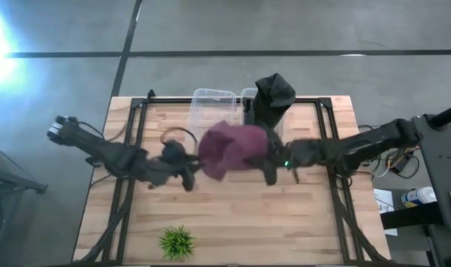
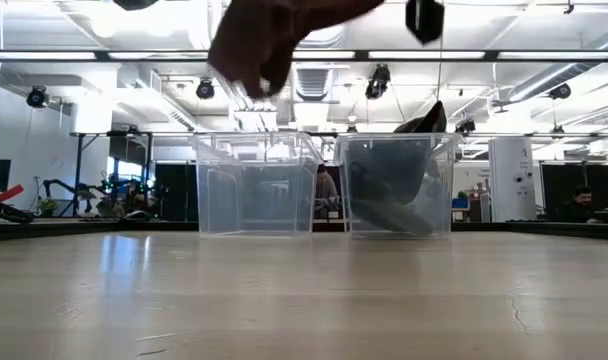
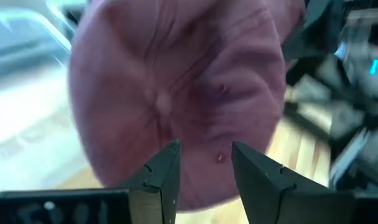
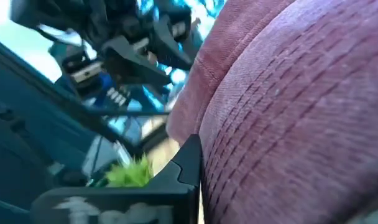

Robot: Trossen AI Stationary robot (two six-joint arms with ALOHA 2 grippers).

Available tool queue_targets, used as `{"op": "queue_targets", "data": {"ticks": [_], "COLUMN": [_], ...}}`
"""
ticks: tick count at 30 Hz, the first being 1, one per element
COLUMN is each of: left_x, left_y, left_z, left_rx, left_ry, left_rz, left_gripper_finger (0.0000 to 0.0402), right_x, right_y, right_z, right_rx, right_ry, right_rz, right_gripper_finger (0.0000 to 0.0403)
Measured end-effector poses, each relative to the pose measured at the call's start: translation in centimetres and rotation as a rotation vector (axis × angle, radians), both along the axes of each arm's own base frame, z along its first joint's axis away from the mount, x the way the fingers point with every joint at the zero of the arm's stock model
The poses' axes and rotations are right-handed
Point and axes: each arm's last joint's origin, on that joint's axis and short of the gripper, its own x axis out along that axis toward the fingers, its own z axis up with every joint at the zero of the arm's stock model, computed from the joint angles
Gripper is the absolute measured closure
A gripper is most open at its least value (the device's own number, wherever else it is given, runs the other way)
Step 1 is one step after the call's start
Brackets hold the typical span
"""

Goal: Pick & Place hat
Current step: Put the red cap into the left transparent bin, then return to Home Position

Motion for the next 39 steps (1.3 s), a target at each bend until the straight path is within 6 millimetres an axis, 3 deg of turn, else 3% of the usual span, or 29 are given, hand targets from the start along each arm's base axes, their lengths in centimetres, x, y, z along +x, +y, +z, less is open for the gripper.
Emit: {"op": "queue_targets", "data": {"ticks": [3,6,10,15,19,23,29,35,39], "left_x": [-1.7,-2.9,-3.6,-3.8,-4.0,-4.1,-4.3,-4.6,-4.8], "left_y": [0.8,1.4,1.8,1.7,1.3,1.0,0.9,0.9,1.1], "left_z": [1.7,2.8,3.3,3.4,3.4,3.3,2.8,2.2,2.2], "left_rx": [0.005,0.051,0.084,0.058,0.047,0.042,-0.003,0.008,0.013], "left_ry": [-0.087,-0.132,-0.148,-0.165,-0.169,-0.166,-0.136,-0.08,-0.08], "left_rz": [0.072,0.122,0.15,0.15,0.13,0.113,0.099,0.092,0.095], "left_gripper_finger": [0.0264,0.0264,0.0264,0.0264,0.0264,0.0264,0.0264,0.0264,0.0264], "right_x": [-0.1,1.1,4.2,8.7,11.7,13.8,15.3,13.0,9.8], "right_y": [-2.8,-6.7,-11.4,-14.4,-15.4,-16.1,-16.6,-16.0,-13.4], "right_z": [2.5,3.0,2.0,0.4,-1.9,-2.5,-0.8,1.3,4.5], "right_rx": [-0.096,-0.119,-0.1,-0.034,-0.029,-0.034,-0.093,-0.182,-0.313], "right_ry": [-0.007,0.095,0.202,0.337,0.523,0.584,0.527,0.59,0.545], "right_rz": [-0.126,-0.244,-0.243,-0.164,-0.142,-0.158,-0.183,-0.187,-0.124], "right_gripper_finger": [0.0389,0.0389,0.0389,0.0389,0.0381,0.035,0.0277,0.0212,0.0194]}}
